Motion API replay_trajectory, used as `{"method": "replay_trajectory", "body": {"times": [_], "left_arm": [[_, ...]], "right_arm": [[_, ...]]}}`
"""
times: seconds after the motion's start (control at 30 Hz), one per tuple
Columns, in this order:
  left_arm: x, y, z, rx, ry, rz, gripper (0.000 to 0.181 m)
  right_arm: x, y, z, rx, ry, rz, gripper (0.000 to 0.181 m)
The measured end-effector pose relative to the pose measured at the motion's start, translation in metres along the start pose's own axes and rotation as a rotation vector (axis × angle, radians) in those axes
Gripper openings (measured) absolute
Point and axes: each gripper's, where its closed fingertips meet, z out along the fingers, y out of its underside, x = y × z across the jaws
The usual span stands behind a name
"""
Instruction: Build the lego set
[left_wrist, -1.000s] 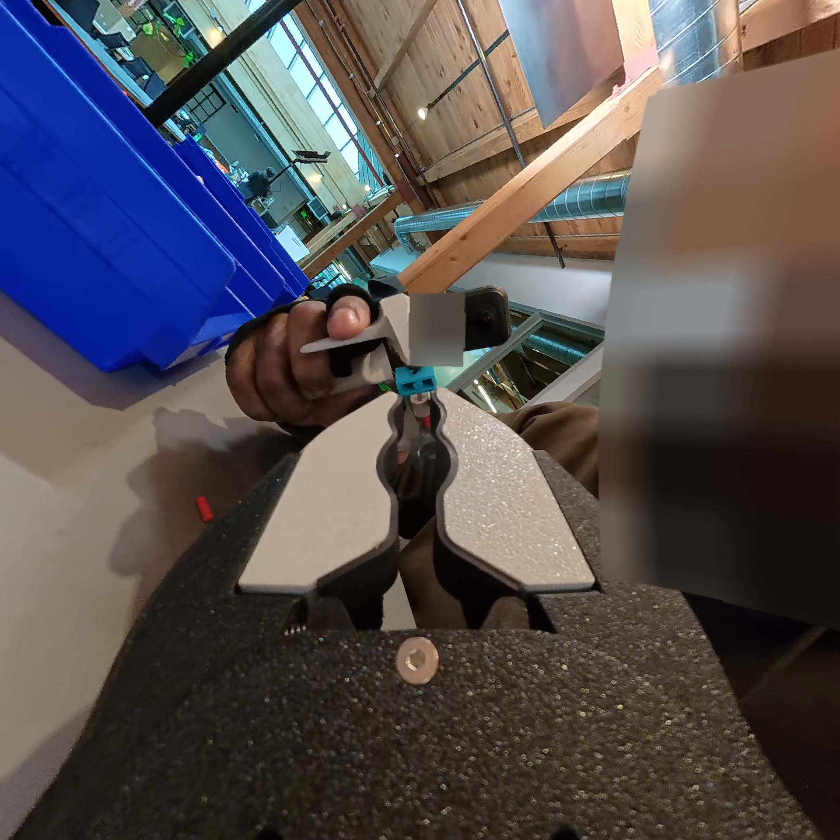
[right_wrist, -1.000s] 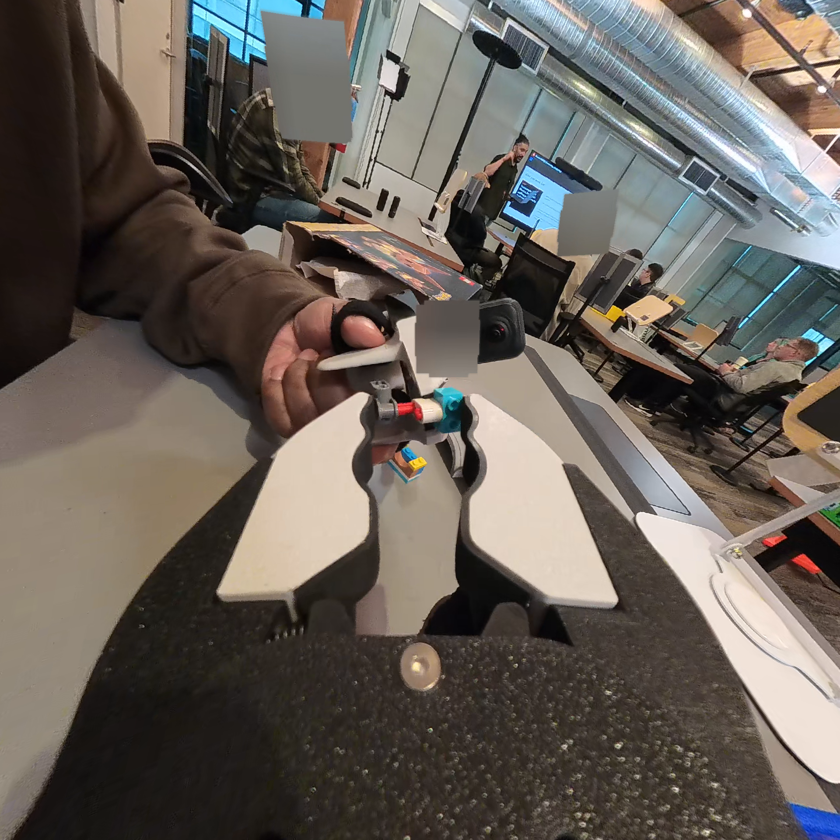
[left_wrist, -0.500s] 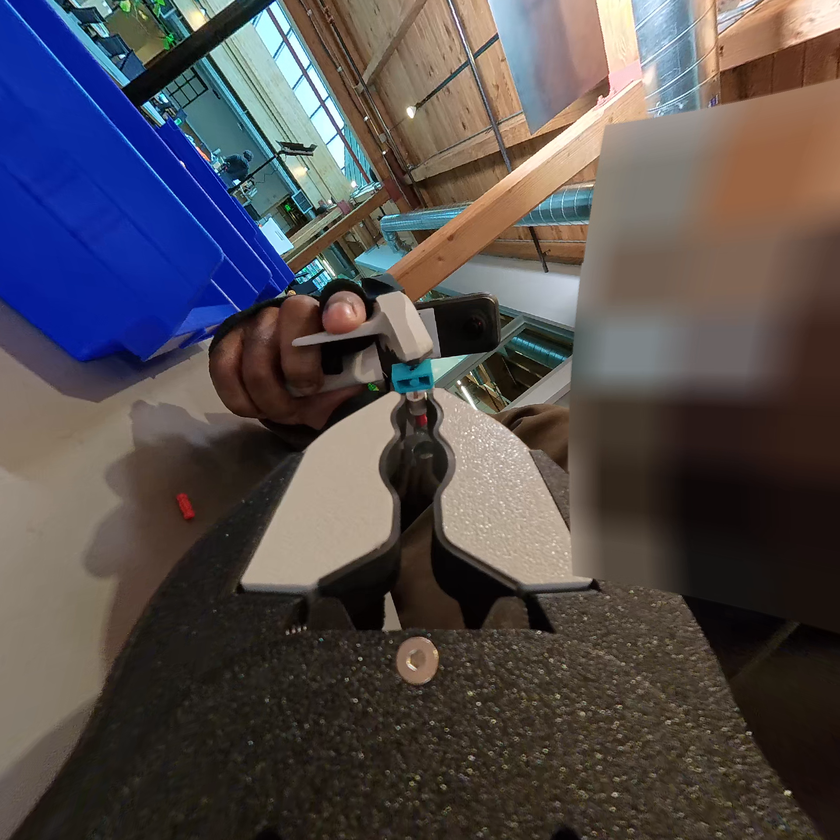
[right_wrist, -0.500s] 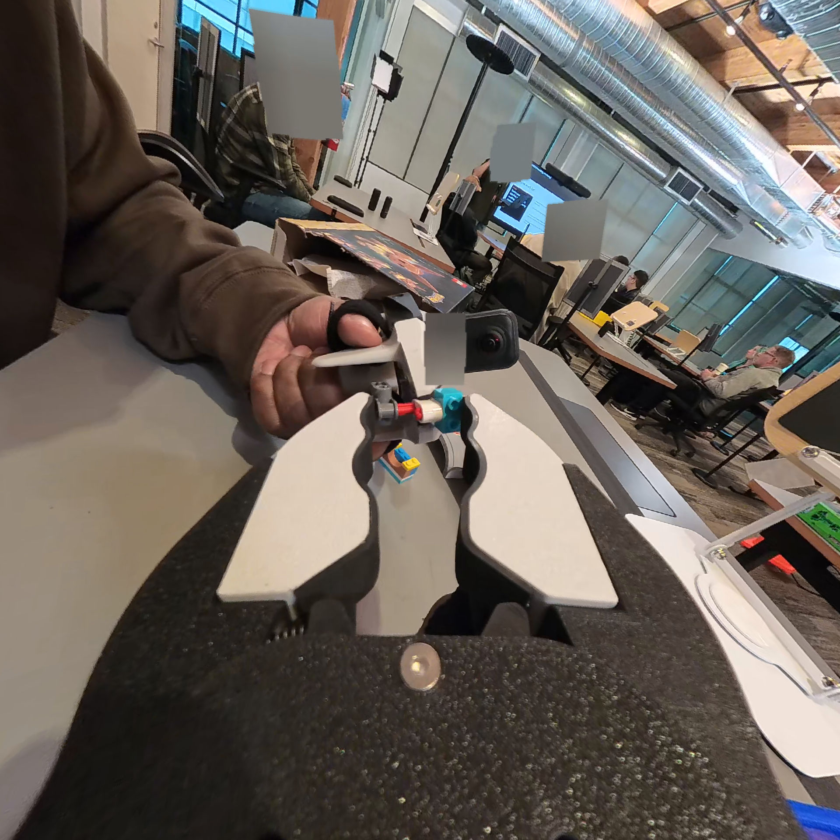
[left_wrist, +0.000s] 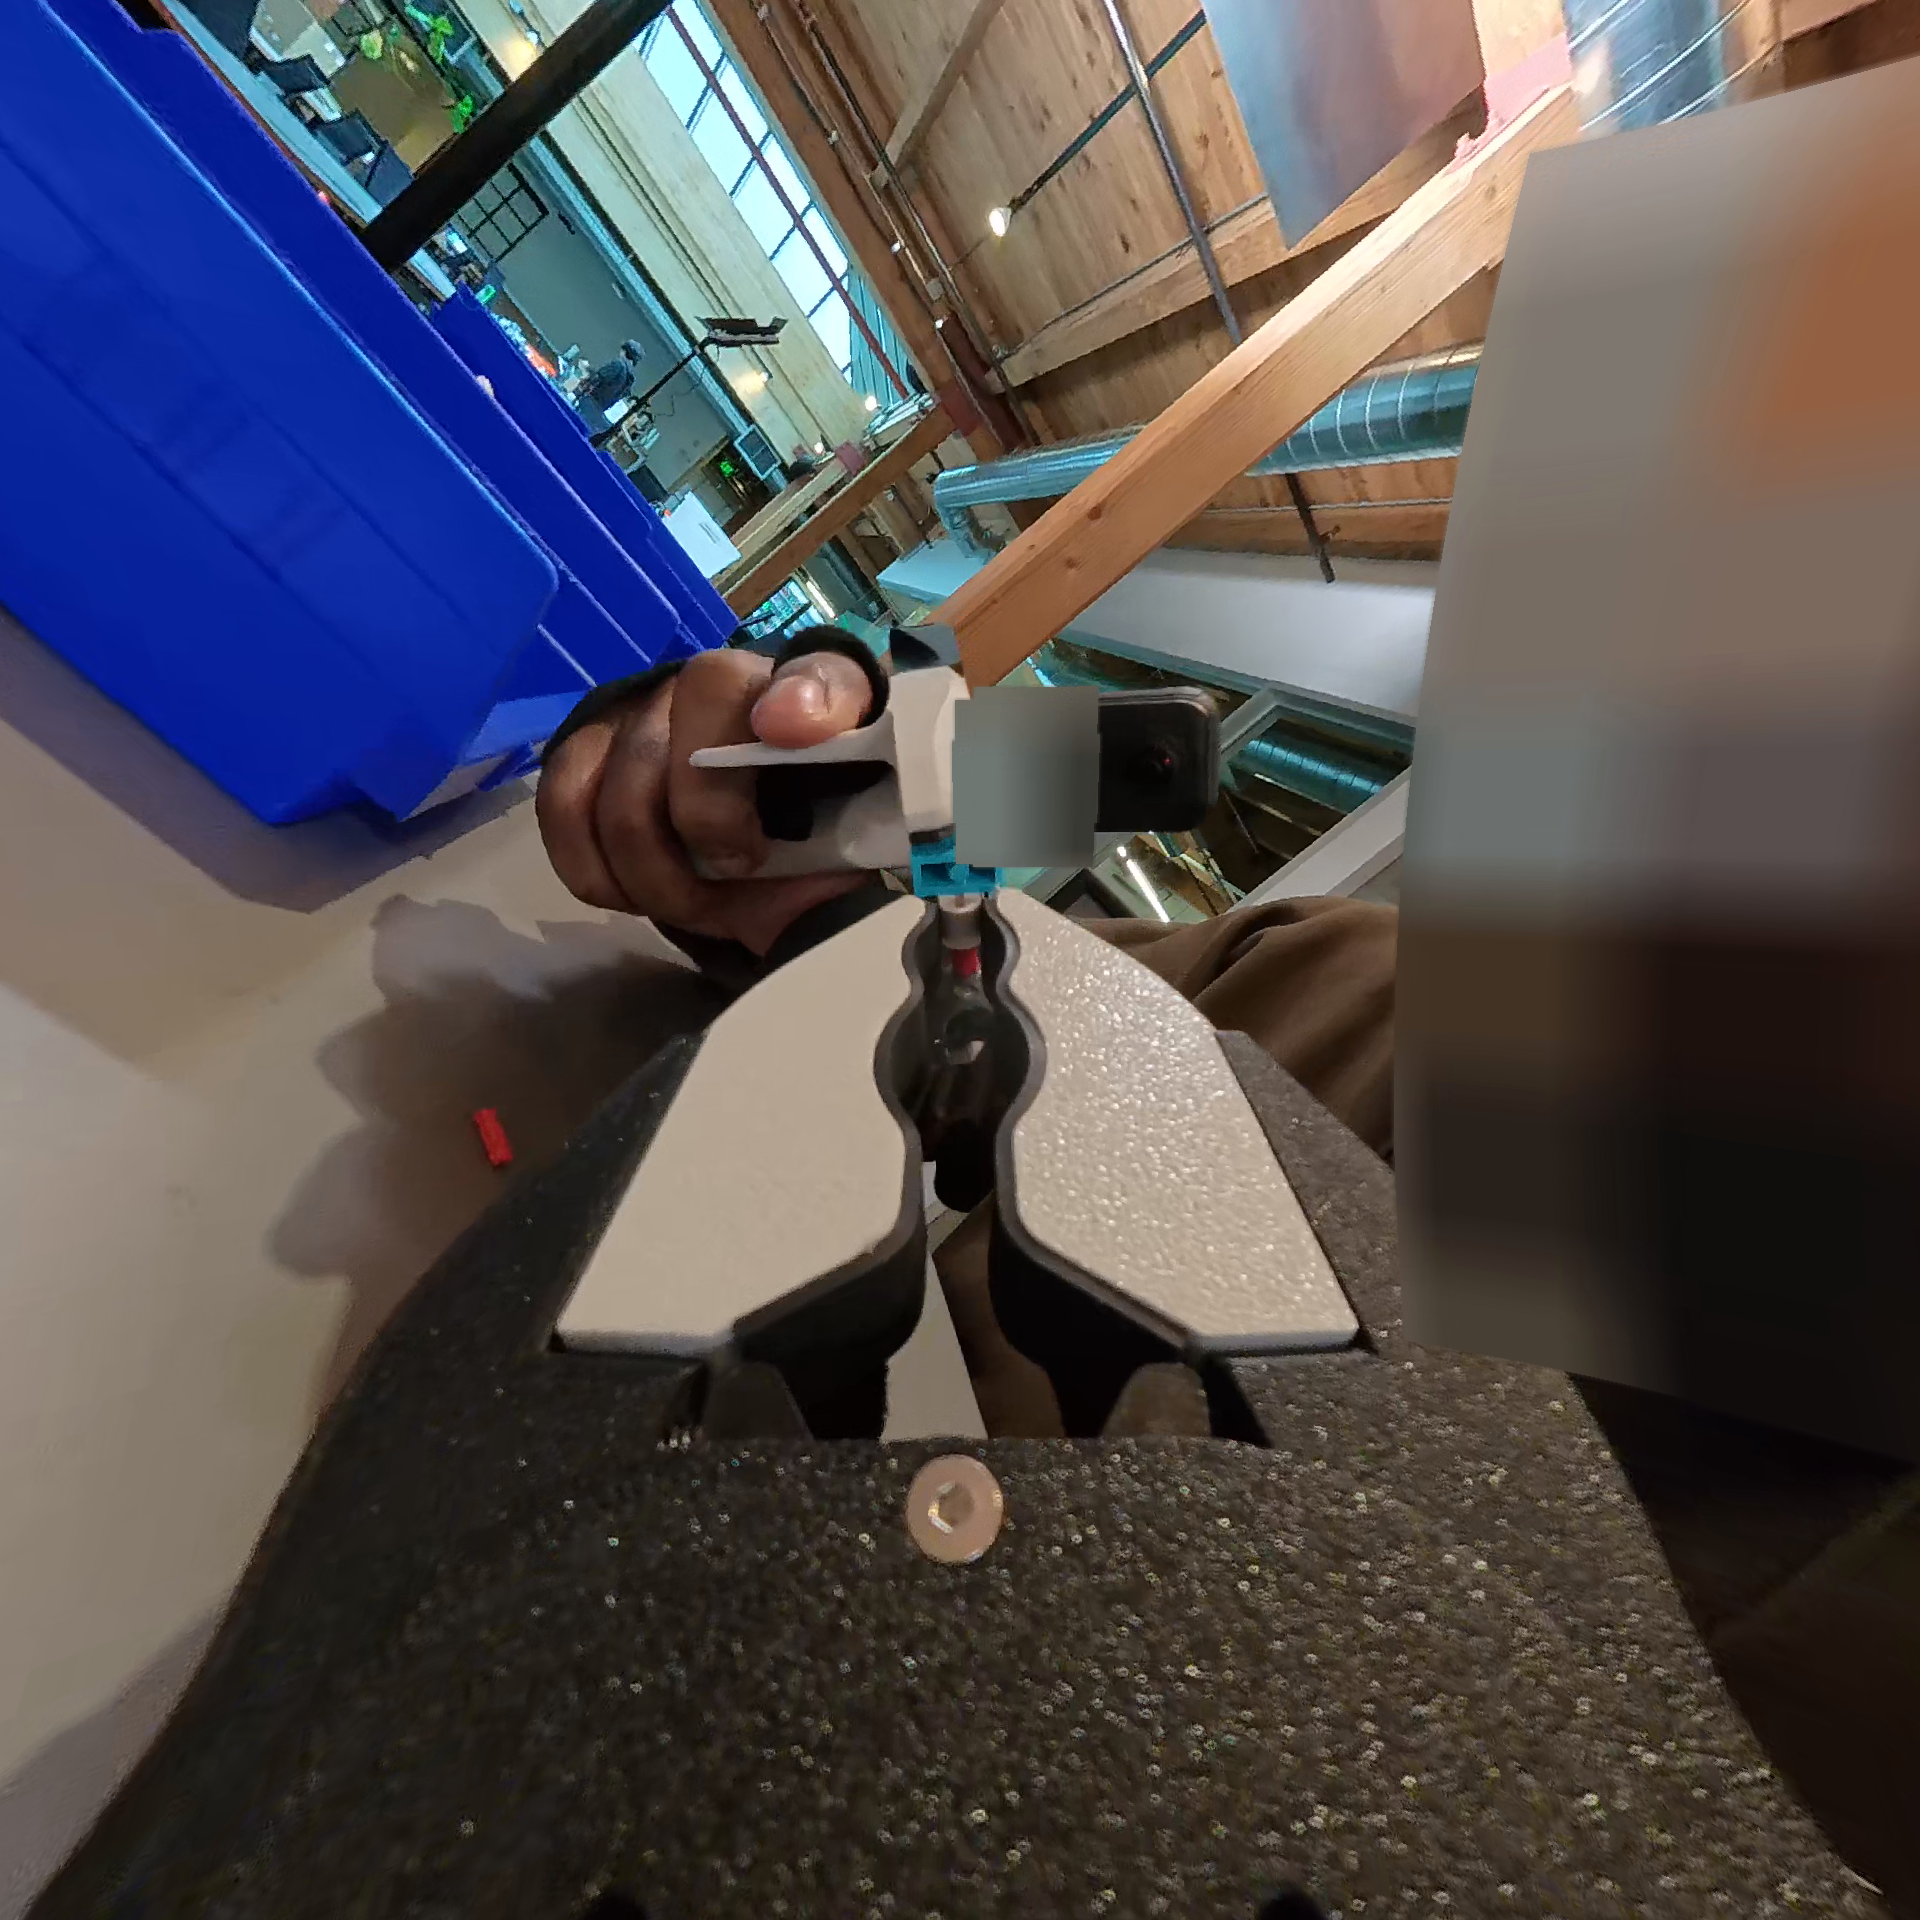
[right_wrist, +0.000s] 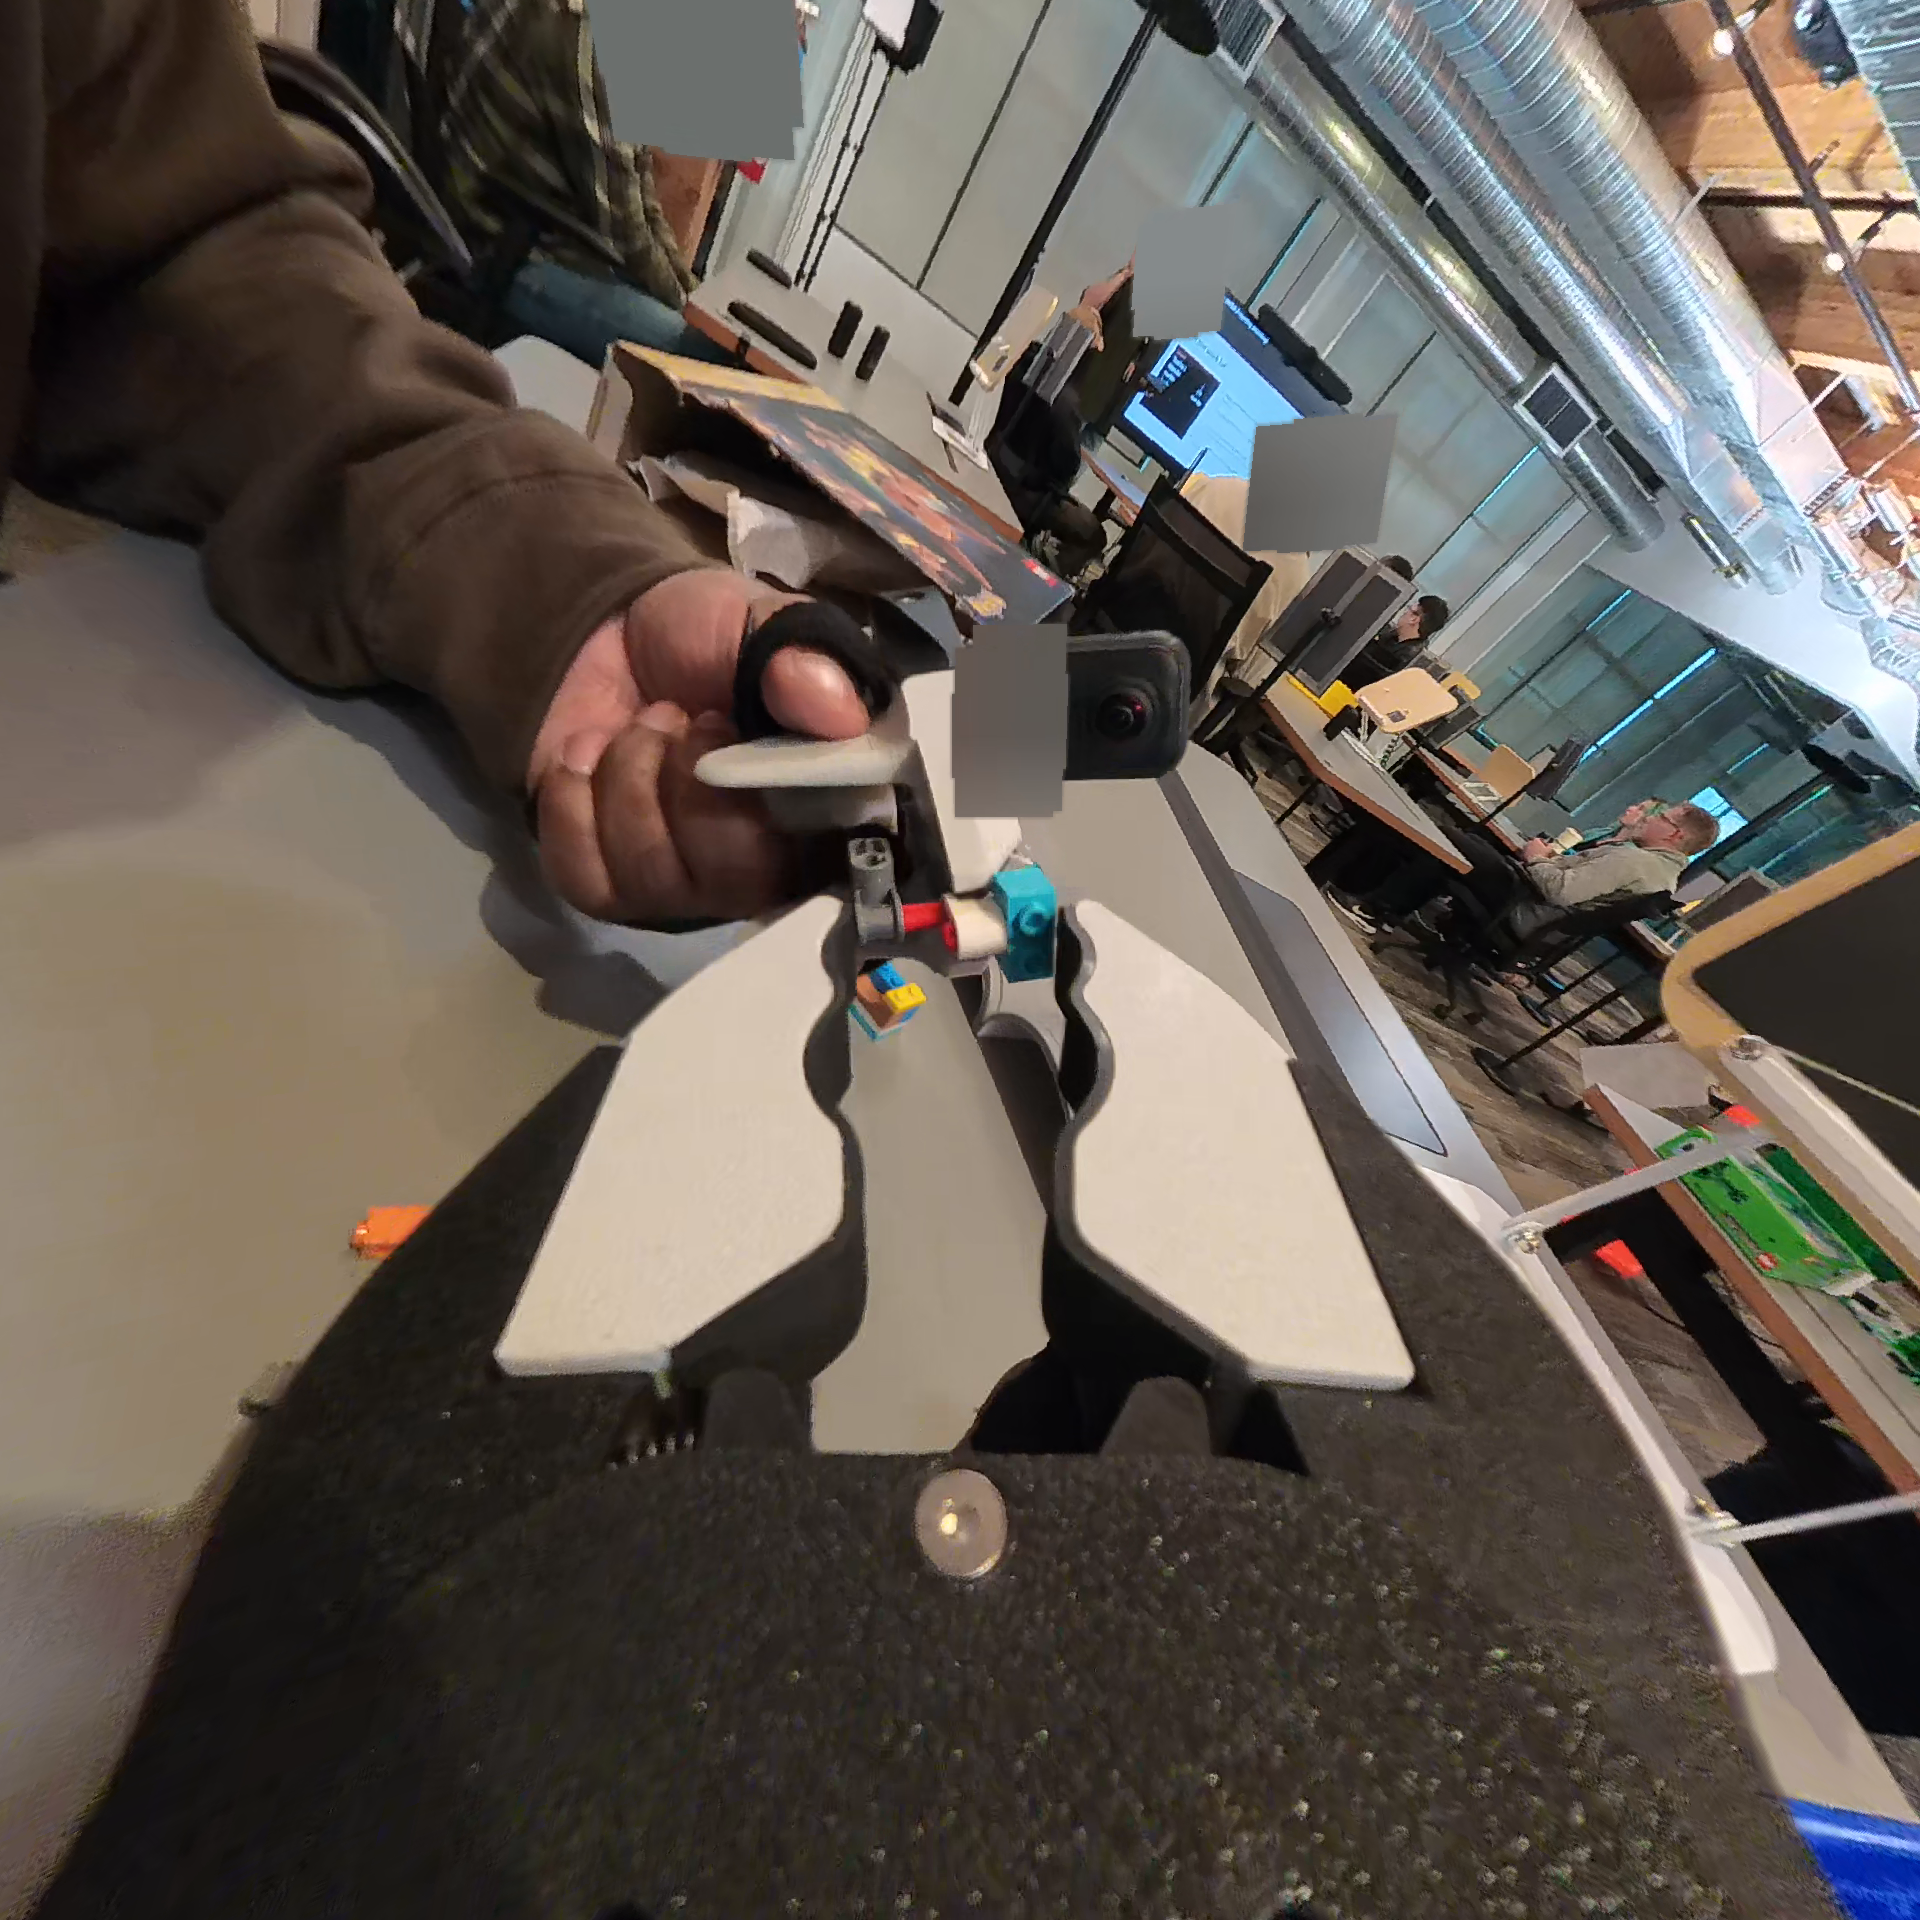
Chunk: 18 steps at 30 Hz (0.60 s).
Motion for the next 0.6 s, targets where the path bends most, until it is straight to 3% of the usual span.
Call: {"method": "replay_trajectory", "body": {"times": [0.6], "left_arm": [[-0.0052,0.0056,0.0003,-0.044,-0.048,0.042,0.007]], "right_arm": [[-0.0056,0.0051,-0.0023,-0.019,-0.052,-0.016,0.036]]}}
